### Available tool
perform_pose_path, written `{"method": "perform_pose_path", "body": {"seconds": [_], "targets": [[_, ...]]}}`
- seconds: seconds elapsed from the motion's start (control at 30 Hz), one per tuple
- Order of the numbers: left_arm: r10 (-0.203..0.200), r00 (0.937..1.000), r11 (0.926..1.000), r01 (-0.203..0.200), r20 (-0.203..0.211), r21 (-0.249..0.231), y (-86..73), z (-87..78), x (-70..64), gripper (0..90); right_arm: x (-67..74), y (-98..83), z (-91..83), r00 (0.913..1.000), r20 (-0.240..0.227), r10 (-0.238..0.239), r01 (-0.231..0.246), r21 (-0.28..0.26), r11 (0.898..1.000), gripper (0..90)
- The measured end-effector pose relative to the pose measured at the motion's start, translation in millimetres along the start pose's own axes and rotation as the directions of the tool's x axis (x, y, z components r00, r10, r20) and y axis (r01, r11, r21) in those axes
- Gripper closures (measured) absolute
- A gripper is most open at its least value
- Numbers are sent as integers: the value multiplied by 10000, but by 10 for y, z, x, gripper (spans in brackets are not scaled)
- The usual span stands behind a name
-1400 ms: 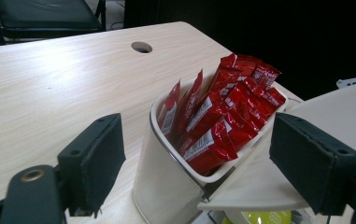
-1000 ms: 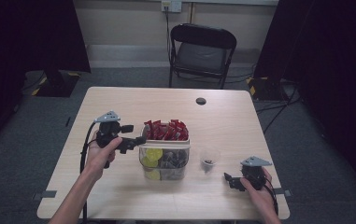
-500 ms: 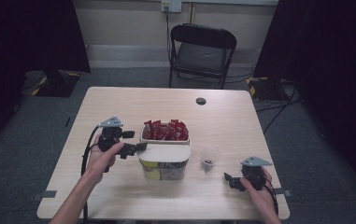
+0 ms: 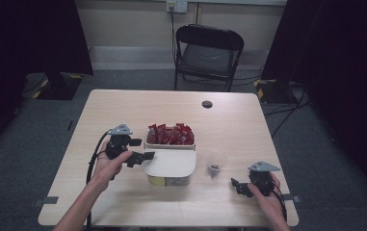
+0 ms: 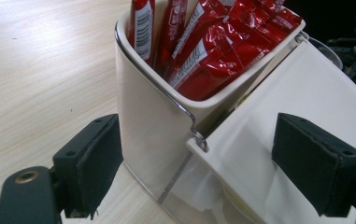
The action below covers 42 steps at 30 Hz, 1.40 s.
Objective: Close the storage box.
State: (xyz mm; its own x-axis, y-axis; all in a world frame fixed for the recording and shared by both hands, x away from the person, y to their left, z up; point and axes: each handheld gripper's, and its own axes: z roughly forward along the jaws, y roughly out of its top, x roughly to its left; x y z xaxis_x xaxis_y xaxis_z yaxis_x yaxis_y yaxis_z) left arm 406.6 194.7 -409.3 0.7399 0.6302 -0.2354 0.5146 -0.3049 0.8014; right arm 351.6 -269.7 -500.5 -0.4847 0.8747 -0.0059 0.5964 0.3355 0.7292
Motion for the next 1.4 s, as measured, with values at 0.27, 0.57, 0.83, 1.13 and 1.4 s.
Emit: {"method": "perform_pose_path", "body": {"seconds": [0.27,0.57,0.83,1.13,1.4], "targets": [[33,10000,9998,-35,-73,-220,-51,-100,-22,157,0,0,0,10000,-2,1,-1,2,10000,99],[35,9975,9991,-64,-699,-411,-92,-329,51,163,-2,0,-1,10000,-10,-16,16,1,10000,99],[-489,9905,9974,416,-1286,-590,-233,-479,199,163,-2,-1,-1,10000,-6,-19,19,3,10000,99],[-607,9792,9981,587,-1938,-163,-420,-549,319,163,-2,-1,-1,10000,-8,-15,15,3,10000,99],[-934,9631,9925,1101,-2525,528,-751,-539,481,163,-1,-1,-1,10000,-7,-10,10,7,10000,99]]}}
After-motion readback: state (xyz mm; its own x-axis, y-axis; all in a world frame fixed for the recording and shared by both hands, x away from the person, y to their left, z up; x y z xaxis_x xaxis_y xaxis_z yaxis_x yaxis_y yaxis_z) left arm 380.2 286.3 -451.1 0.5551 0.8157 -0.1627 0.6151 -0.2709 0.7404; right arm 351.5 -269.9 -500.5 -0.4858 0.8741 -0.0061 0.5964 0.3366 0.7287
